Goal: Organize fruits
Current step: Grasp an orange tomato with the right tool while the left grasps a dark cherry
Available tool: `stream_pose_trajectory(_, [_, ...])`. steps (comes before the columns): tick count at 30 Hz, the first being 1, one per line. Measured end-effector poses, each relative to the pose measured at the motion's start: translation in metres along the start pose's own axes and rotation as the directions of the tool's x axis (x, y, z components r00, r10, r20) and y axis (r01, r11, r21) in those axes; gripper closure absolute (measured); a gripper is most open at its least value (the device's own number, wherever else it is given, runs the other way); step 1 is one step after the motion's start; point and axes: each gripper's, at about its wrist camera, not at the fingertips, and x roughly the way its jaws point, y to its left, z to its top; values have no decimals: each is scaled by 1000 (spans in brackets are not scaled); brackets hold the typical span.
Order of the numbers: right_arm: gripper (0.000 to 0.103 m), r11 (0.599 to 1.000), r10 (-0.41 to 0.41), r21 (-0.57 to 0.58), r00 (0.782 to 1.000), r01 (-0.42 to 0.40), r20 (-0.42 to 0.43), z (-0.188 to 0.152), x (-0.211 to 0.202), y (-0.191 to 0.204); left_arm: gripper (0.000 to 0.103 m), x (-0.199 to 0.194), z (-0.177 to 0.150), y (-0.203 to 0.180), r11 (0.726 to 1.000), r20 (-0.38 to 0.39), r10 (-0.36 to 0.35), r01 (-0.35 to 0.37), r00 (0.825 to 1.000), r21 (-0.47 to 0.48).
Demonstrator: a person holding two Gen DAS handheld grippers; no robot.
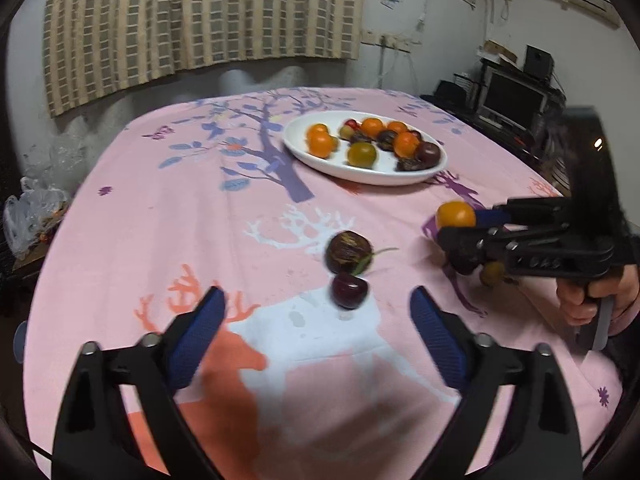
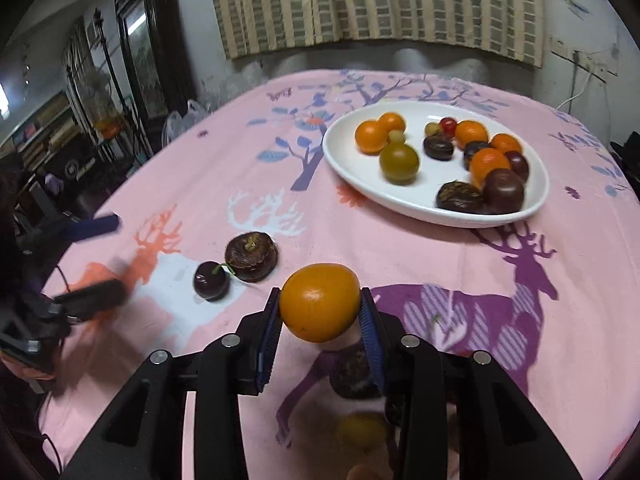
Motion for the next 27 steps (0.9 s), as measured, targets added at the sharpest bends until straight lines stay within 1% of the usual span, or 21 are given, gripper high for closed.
stream_pose_trajectory(1, [65, 1000, 0, 5, 1000, 0, 20, -2, -8, -2, 29, 6, 1, -2, 1000, -21, -24, 24, 999, 2])
stream_pose_trajectory(2, [64, 1000, 4, 13, 999, -5, 32, -4, -14, -4, 37, 13, 1, -5, 999, -46, -37, 37, 998, 1])
stream_pose_trajectory(3, [64, 1000, 11, 22, 999, -12, 39, -5, -18, -7, 42, 19, 2, -8, 999, -61, -35, 36, 998, 5])
stream_pose_trajectory(7, [64, 998, 23, 58, 999, -25, 45, -11, -27, -18, 47, 40, 4, -15, 999, -113, -35, 36, 993, 10])
stream_pose_trajectory(10, [64, 997, 32, 68, 998, -35, 48, -11, -30, -20, 49, 50, 4, -13, 1000, -132, -12, 12, 991, 6])
stream_pose_trajectory(13, [64, 998, 27, 49, 998, -30, 54, -11, -35, -15, 50, 58, 6, -10, 1000, -148, -4, 4, 989, -2])
stream_pose_trajectory(15, [64, 999, 26, 44, 998, -28, 57, -11, -37, -14, 54, 62, 7, -11, 1000, -157, -13, 13, 987, -3])
stream_pose_trajectory(17, [64, 998, 28, 50, 998, -31, 50, -12, -36, -15, 54, 64, 8, -13, 1000, -160, -17, 17, 987, 2])
stream_pose_trajectory(19, [64, 998, 25, 52, 999, -27, 44, -12, -35, -16, 60, 67, 7, -18, 999, -168, -27, 29, 985, 13])
stream_pose_trajectory(20, [64, 998, 26, 50, 999, -28, 40, -12, -34, -15, 66, 68, 7, -19, 999, -174, -30, 33, 984, 13])
stream_pose_trajectory(23, [64, 998, 38, 46, 998, -40, 43, -13, -35, -14, 73, 69, 6, -22, 999, -178, -31, 32, 984, 4])
stream_pose_trajectory(25, [64, 998, 38, 42, 998, -40, 54, -13, -38, -13, 73, 67, 5, -23, 999, -182, -40, 39, 983, -9])
stream_pose_trajectory(27, [66, 998, 40, 44, 997, -43, 63, -14, -40, -14, 73, 63, 3, -24, 999, -185, -51, 48, 981, -22])
